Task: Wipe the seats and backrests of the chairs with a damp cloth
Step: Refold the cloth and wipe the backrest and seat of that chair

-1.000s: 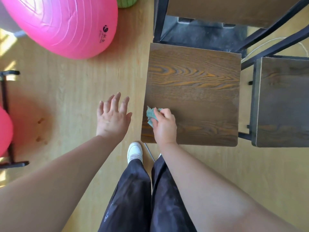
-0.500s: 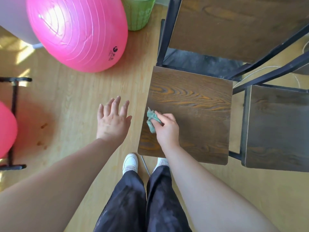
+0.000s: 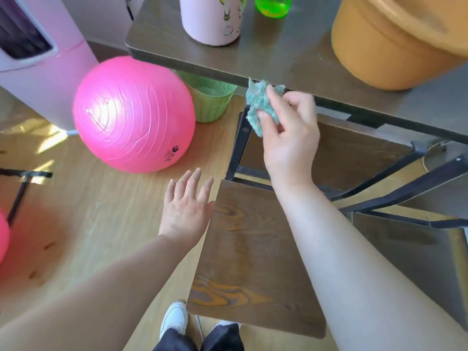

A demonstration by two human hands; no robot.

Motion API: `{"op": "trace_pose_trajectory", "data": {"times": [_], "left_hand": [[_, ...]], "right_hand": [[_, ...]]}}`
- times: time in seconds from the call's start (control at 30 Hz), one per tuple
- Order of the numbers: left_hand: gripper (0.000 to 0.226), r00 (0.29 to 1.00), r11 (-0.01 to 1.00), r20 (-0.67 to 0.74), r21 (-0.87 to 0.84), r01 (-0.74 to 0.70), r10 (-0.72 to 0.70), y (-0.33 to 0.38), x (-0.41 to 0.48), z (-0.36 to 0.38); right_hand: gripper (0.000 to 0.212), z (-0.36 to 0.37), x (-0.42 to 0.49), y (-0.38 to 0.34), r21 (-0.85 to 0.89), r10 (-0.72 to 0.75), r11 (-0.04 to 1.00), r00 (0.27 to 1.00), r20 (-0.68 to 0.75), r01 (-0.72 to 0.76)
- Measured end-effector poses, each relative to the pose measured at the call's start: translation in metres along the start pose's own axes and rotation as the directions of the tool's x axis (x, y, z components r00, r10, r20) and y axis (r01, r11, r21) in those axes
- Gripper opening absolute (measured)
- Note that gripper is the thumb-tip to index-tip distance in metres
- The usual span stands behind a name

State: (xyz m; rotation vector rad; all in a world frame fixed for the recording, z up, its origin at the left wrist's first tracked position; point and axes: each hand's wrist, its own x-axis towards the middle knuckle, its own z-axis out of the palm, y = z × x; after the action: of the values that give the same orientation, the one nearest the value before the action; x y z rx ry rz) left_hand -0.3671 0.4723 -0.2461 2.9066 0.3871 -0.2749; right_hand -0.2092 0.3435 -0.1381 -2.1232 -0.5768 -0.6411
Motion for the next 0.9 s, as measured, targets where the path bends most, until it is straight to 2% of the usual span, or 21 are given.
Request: {"op": "trace_pose_trajectory", "data": {"times": [0.1,0.23,0.53,0.73,0.8,0.87,0.9], "left_hand": [[0.057,0.999,0.999,-0.020,-0.019,0.028,-0.028,-0.005,0.007,0.002],[0.057,0.998,0.998,-0.005,-0.024,0.064,-0.064,-0.013,0.012,0.009],[0.058,0.995,0.996,0.033,-0.015,0.093,-0.093,-0.028,0.008,0.025],[0.057,0.996,0.995,0.009,-0.024,0.092,-0.092,-0.031,0.010,0.035],[0.057,0.996,0.996,0.001,-0.028,0.088,-0.088,-0.032,0.011,0.039],[0.057,0.996,0.996,0.002,-0.031,0.087,-0.087,-0.035,0.009,0.047],[0.056,0.996,0.996,0.004,-0.029,0.088,-0.088,-0.036,0.007,0.051]], "right_hand": [[0.033,0.017,0.027,0.006,-0.062,-0.152,0.986,0.988,0.024,0.153],[0.031,0.031,0.025,0.013,-0.145,-0.250,0.955,0.966,0.067,0.257],[0.027,0.034,-0.013,0.026,-0.180,-0.267,0.942,0.957,0.109,0.284],[0.030,0.052,-0.073,0.052,-0.220,-0.048,0.966,0.930,0.364,0.136],[0.021,0.059,-0.093,0.061,-0.160,0.112,0.986,0.918,0.380,-0.054],[0.015,0.068,-0.107,0.063,-0.121,0.287,0.958,0.873,0.395,-0.261],[0.015,0.074,-0.115,0.064,-0.139,0.341,0.940,0.848,0.406,-0.311]]}}
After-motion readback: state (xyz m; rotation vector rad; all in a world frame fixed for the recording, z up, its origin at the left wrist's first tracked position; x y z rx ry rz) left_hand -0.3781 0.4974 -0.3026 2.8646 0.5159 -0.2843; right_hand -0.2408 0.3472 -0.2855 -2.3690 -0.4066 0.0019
